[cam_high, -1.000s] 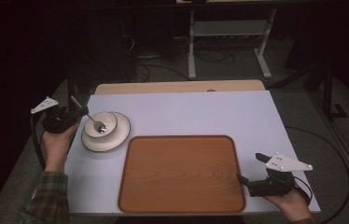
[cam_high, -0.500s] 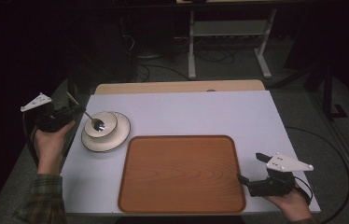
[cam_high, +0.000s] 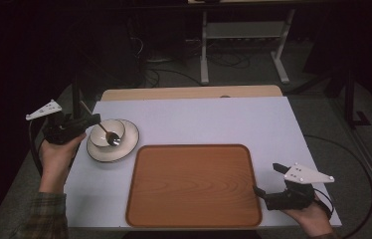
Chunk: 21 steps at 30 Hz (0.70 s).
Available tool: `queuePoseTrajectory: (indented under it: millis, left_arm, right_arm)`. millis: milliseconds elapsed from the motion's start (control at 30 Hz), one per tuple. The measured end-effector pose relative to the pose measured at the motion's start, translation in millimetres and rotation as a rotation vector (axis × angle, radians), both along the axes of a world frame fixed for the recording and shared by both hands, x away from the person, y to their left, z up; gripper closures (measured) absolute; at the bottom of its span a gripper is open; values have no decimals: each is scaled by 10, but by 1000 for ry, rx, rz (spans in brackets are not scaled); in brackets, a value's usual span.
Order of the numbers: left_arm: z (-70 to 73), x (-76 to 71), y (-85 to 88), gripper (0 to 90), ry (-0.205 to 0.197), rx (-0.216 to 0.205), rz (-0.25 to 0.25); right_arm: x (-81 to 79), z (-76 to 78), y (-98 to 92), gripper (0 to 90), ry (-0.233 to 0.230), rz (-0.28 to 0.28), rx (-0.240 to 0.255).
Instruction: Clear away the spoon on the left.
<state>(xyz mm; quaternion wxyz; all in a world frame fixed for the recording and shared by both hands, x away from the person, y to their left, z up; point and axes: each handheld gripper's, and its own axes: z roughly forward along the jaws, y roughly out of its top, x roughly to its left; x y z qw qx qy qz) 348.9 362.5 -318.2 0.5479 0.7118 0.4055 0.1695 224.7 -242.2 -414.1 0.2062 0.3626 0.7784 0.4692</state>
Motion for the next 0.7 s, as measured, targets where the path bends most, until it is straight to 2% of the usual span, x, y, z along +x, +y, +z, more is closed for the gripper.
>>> queuePoseTrajectory:
  millis: [333,700]
  left_arm:
    - [-18,-131,-206,886,12,14,-71]
    - [-127,-251,-453,886,64,48,-110]
  right_arm:
    - [1,1,-7,20,-4,-2,3]
    - [-2,6,-12,20,-6,-3,4]
